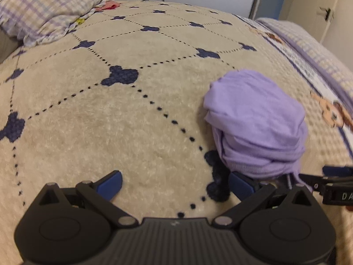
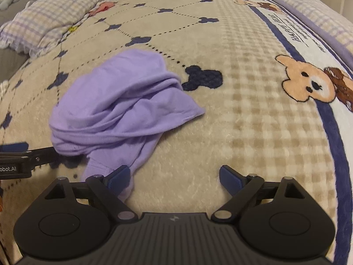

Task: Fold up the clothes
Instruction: 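Move both grippers toward the crumpled lavender garment on the bed, then grasp the lavender garment edge with the right gripper while the left gripper grasps another edge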

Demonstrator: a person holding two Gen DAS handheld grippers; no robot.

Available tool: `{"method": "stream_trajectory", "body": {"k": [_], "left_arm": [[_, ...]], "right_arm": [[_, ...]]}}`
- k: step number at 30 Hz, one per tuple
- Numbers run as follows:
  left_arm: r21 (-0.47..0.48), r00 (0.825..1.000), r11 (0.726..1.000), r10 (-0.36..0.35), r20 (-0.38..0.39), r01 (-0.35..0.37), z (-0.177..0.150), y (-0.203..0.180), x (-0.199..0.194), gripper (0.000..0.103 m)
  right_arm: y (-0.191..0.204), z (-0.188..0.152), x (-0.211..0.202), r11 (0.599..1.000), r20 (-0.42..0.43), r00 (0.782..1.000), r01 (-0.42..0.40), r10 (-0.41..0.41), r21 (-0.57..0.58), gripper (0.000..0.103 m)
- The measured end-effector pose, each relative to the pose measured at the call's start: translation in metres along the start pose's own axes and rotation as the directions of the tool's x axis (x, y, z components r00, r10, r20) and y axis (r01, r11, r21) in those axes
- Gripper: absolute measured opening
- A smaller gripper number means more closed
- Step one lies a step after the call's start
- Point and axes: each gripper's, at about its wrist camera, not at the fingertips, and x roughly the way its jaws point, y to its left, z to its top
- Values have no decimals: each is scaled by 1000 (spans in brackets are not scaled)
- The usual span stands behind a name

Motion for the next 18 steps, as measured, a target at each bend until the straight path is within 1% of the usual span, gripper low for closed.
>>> {"method": "stream_trajectory", "body": {"k": [2, 3, 9, 12, 13, 14, 18], "left_arm": [[61, 999, 998, 33, 9, -33, -6, -8, 2, 103], [91, 999, 995, 49, 14, -50, -8, -12, 3, 103], [98, 999, 994, 35, 38, -38, -12, -7, 1, 103], [83, 999, 996, 20, 42, -23, -9, -5, -3, 103], [77, 999, 997, 14, 43, -17, -8, -4, -5, 103], [72, 999, 997, 9, 44, -12, -7, -3, -6, 103], [48, 999, 999, -13, 48, 11, -3, 0, -13, 103]], "right_arm": [[3, -3, 3, 1000, -1, 1000, 8, -8, -29, 101], [5, -5, 4, 999, -1, 1000, 11, -11, -42, 103], [7, -7, 2, 997, 9, 999, 37, -37, -72, 103], [8, -6, -4, 996, 12, 999, 38, -37, -81, 100], [9, -6, -6, 996, 15, 999, 30, -29, -85, 96], [10, -6, -10, 996, 19, 1000, 17, -16, -87, 93], [14, -8, -27, 995, 65, 997, -40, 45, -88, 90]]}}
